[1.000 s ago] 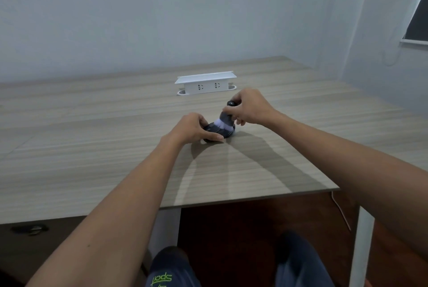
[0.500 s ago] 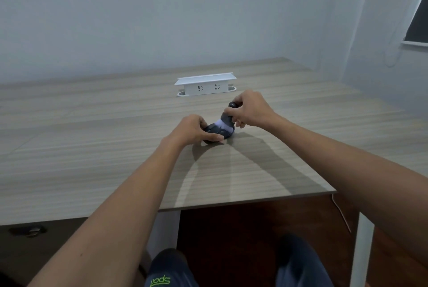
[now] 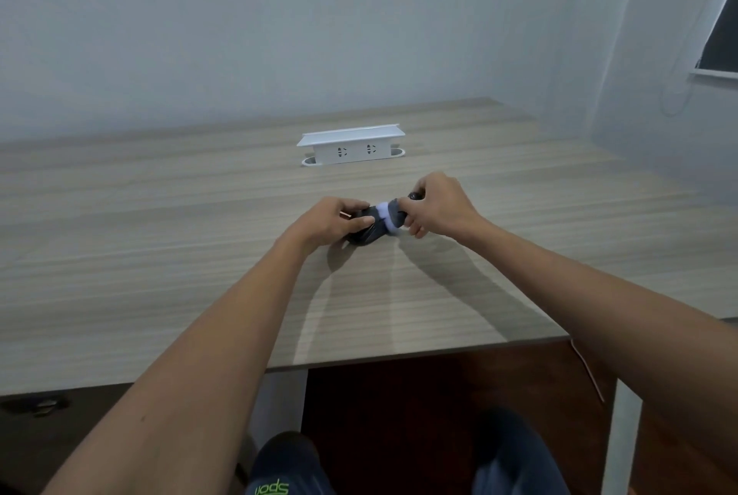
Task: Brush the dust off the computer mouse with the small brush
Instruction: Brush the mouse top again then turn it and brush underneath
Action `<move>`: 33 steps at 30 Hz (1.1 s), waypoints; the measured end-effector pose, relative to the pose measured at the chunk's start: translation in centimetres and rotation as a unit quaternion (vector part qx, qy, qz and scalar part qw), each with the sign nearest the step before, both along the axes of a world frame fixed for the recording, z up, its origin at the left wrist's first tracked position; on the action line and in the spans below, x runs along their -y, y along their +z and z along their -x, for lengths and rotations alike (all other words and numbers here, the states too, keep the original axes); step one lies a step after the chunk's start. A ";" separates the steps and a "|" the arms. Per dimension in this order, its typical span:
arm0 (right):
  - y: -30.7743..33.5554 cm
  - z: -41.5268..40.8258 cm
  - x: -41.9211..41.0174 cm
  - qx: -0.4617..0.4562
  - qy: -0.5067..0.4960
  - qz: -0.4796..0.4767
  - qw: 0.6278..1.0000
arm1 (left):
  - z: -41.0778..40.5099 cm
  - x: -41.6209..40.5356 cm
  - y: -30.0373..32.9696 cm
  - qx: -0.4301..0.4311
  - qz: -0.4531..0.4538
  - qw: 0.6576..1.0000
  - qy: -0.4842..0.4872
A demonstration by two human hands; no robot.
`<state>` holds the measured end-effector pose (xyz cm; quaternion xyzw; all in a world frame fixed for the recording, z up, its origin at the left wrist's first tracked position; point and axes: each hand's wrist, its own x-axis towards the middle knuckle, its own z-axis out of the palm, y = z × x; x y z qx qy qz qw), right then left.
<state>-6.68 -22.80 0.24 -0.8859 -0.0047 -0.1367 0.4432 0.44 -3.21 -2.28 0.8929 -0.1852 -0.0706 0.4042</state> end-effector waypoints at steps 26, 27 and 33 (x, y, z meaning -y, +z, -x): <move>-0.8 0.1 -0.5 -0.092 0.030 -0.036 0.995 | -1.4 0.0 -0.3 0.003 0.024 1.000 0.014; -1.1 0.1 -0.8 -0.103 0.047 -0.041 0.993 | -1.4 -0.1 -0.3 0.003 0.025 1.000 0.013; -0.7 -0.7 0.2 -0.076 0.015 -0.023 0.997 | -1.4 -0.1 -0.3 0.002 0.022 1.000 0.011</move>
